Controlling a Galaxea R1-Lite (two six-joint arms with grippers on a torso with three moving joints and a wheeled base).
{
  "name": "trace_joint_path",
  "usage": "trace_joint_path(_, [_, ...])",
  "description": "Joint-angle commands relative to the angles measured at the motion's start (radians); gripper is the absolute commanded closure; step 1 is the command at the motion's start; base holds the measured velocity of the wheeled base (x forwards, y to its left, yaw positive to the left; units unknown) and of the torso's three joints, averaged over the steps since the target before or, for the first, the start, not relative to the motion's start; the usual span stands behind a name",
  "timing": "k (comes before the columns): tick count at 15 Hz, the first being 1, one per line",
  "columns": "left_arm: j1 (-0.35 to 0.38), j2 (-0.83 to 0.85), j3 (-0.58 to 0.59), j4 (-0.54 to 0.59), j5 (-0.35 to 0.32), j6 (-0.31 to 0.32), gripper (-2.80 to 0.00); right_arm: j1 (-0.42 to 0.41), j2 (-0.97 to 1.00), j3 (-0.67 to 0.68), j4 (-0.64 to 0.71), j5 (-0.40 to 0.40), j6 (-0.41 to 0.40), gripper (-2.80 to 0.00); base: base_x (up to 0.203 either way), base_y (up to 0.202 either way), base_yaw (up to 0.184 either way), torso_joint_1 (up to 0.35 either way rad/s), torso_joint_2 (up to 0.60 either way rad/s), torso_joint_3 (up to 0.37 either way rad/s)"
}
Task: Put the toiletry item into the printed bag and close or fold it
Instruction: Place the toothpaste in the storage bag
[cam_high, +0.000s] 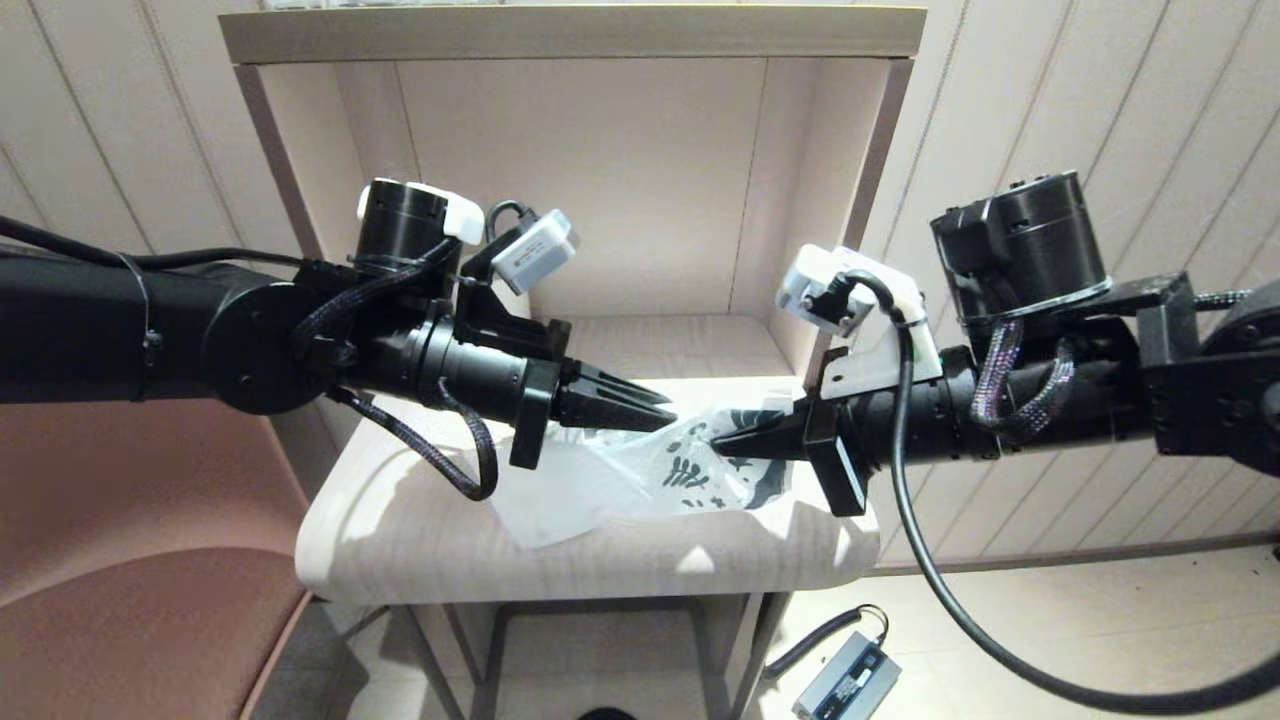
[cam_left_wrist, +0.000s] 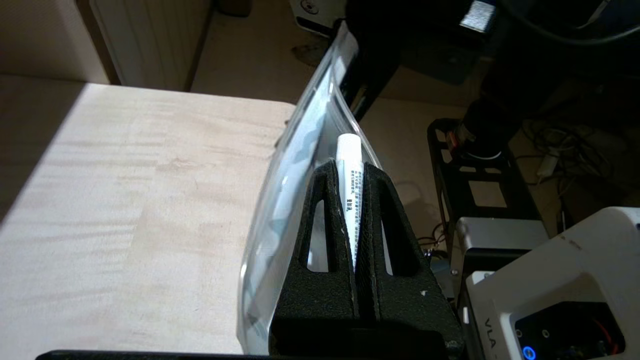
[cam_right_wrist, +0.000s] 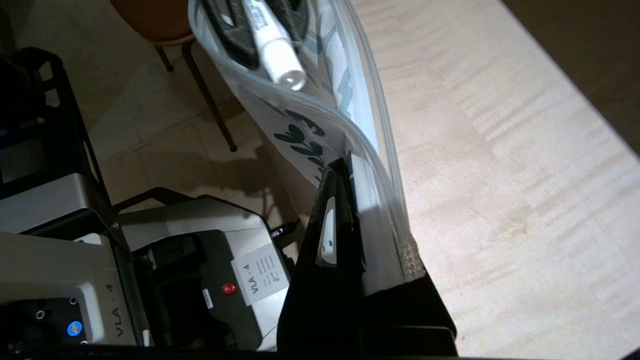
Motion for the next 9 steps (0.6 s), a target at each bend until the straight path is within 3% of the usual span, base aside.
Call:
trace_joint_path(1, [0.003,-0.012,-0.005,0.000,-0.005,0.002,0.00,-0.023,0.001,0.010,-0.015,0.004,-0.003,0.00,0.000,0.000,0.000,0.000,0.00,0.000])
trace_joint_path(9, [0.000,0.005,0.006,0.000,-0.005,0.008,0.00,-0.016,-0.002,0.021,-0.020,0.005,-0.005,0.00,0.000,0.000,0.000,0.000,0.00,0.000])
